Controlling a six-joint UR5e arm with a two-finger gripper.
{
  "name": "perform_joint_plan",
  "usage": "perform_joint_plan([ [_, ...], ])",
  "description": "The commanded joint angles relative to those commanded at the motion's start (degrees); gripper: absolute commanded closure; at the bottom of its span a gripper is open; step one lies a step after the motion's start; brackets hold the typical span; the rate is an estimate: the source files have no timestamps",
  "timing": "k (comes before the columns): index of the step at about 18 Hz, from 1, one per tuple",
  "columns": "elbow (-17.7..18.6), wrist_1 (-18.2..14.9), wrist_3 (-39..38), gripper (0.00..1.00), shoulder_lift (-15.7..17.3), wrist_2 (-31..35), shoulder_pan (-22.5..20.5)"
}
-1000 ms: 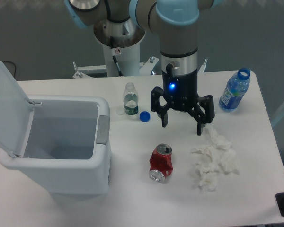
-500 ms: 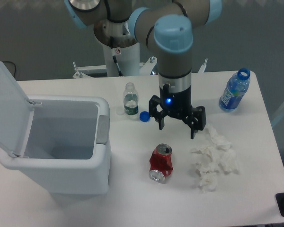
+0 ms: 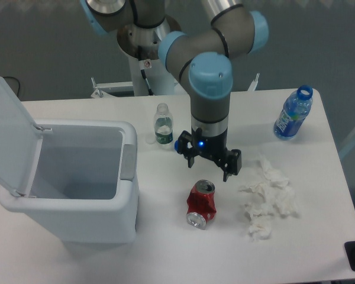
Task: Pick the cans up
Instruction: 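Move the open gripper down toward the crushed red soda can, then lower the gripper around the red can and close the fingers on it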
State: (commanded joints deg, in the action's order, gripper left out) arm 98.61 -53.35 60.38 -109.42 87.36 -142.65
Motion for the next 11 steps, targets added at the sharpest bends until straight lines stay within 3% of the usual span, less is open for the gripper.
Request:
perform_joint_plan([
  [11, -0.17, 0.26, 3.07, 0.00, -4.92, 0.26, -0.09],
])
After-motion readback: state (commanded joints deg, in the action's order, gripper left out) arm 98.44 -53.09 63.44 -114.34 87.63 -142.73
